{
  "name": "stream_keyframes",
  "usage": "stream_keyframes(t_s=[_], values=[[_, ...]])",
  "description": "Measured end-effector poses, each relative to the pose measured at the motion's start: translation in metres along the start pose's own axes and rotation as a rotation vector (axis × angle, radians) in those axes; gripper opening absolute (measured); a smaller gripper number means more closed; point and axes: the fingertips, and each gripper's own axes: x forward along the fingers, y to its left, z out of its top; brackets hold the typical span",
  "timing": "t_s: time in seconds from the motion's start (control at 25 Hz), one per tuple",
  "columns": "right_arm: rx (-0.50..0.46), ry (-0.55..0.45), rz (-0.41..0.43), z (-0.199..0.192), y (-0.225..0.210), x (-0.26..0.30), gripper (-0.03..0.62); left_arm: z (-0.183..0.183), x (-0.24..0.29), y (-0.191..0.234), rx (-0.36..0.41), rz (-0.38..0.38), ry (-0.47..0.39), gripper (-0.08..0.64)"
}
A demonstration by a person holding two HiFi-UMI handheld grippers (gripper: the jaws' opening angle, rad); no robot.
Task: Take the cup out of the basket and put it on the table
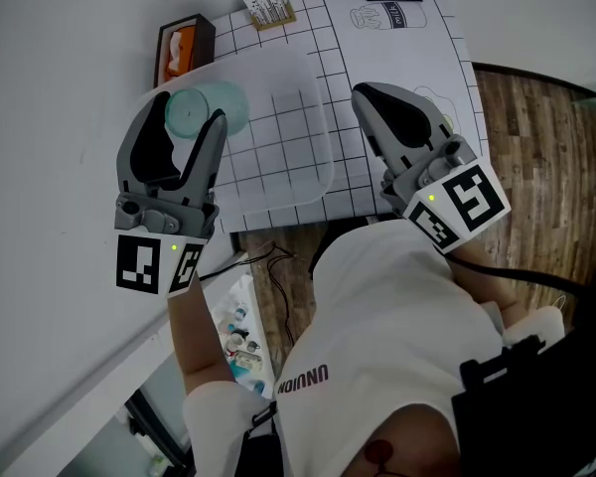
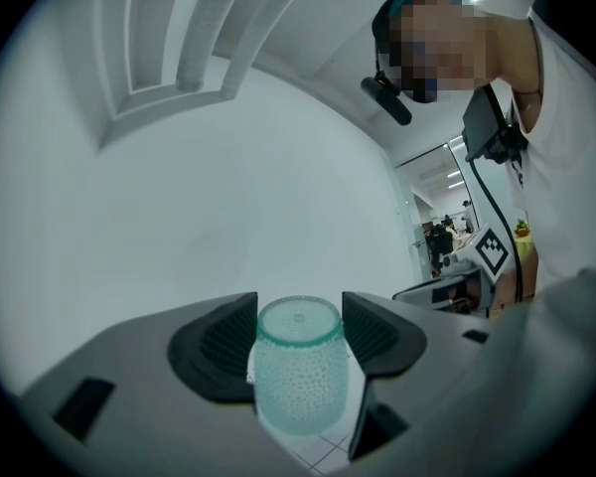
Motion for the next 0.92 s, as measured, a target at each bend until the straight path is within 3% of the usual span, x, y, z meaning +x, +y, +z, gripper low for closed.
stream_keyframes(t_s=[0.92], values=[[-0.003, 0.004, 0.005, 0.0008, -0.0012, 0.0032, 0.018, 0.0067, 0.0025, -0.0031, 0.011, -0.012, -0.009, 0.278]])
